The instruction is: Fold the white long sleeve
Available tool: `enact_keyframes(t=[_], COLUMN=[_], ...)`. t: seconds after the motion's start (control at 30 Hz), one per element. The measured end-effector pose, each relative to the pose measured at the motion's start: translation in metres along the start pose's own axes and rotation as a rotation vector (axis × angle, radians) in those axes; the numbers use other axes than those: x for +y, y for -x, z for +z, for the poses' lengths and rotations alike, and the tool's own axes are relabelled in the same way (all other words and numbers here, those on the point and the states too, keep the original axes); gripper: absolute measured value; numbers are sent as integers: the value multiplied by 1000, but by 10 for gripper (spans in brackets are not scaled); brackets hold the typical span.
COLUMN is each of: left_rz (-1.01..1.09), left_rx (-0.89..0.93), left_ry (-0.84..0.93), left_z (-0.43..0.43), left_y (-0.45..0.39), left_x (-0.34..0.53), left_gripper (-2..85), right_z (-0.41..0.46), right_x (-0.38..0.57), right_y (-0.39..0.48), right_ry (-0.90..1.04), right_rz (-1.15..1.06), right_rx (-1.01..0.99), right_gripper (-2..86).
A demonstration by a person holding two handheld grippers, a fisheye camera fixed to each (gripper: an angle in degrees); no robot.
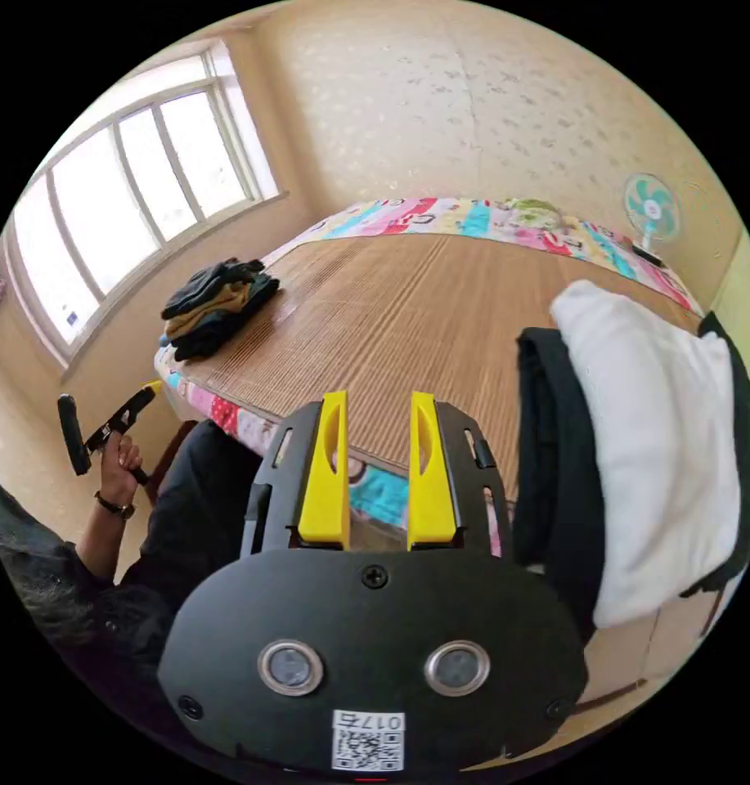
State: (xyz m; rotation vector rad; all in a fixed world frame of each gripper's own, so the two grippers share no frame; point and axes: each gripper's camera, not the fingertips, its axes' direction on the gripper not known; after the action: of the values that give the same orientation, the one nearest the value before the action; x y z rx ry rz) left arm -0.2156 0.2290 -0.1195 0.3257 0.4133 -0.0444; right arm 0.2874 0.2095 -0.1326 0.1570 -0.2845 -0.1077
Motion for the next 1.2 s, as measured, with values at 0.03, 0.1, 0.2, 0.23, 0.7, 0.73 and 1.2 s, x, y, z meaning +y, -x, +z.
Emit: enact_keyframes(t=[0.03,0.1,0.2,0.23,0.7,0.73,1.2], left_rz=[26,52,71,74,47,29,49], left_rx=[65,177,281,312,218,208,64], left_ry=[10,25,69,82,81,76,231], left_z=[10,27,54,59,15,12,77], left_y=[-20,-45,-82,-95,-126,-124,-85], left_x=[-2,-7,-17,-20,3,3,-58], left_gripper=[46,46,47,49,51,51,89], right_z=[-35,-78,-115,-106,-81,-65,82], right_x=[11,28,61,70,-112,-127,-72], right_y=[-36,-85,-150,-173,59,96,152], right_ry=[-48,-102,-172,-132,-504,-461,-88], right_rz=[95,262,482,534,15,-73,-81], right_rx=[138,336,421,381,-244,-322,-309], right_gripper=[115,118,124,123,32,32,86])
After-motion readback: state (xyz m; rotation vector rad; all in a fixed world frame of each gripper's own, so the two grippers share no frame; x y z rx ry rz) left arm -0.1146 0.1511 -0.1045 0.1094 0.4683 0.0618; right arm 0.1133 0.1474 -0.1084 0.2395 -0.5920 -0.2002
